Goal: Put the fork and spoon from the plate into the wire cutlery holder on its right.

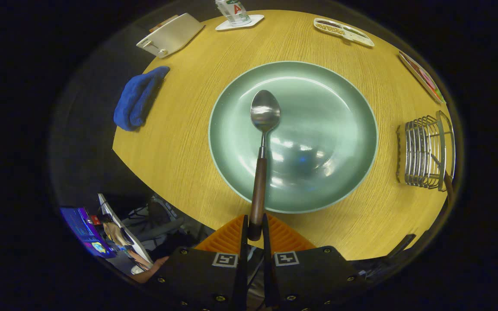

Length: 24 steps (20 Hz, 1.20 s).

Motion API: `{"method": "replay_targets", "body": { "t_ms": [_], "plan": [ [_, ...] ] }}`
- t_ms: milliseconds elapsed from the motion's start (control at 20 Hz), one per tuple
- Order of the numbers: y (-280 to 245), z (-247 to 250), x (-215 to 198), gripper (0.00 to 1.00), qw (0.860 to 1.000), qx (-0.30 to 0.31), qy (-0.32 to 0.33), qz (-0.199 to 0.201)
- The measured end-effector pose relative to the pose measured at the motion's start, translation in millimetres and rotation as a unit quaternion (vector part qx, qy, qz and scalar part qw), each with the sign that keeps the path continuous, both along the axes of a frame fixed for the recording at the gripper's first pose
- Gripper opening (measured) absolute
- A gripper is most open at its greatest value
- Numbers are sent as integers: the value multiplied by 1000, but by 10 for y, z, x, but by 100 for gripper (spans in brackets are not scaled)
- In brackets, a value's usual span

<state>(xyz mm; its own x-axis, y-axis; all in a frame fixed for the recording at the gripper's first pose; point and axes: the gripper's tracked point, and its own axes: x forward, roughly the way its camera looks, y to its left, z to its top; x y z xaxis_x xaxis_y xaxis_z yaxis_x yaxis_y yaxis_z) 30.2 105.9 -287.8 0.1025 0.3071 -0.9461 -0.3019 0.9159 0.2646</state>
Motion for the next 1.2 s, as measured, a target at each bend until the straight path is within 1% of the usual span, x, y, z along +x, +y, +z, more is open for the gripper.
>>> {"method": "replay_targets", "body": {
  "t_ms": [50, 200, 300, 400, 850, 1200],
  "plan": [
    [-30, 73, 18, 5, 1000, 3, 3, 3],
    [-91, 214, 20, 5, 1000, 16, -9, 21],
    [-190, 374, -29, 5, 999, 15, -16, 34],
    [-295, 491, -39, 5, 999, 13, -22, 40],
    [-722, 932, 14, 5, 998, 29, -46, 23],
    [-1016, 1156, 42, 5, 998, 29, -55, 13]
  ]
}}
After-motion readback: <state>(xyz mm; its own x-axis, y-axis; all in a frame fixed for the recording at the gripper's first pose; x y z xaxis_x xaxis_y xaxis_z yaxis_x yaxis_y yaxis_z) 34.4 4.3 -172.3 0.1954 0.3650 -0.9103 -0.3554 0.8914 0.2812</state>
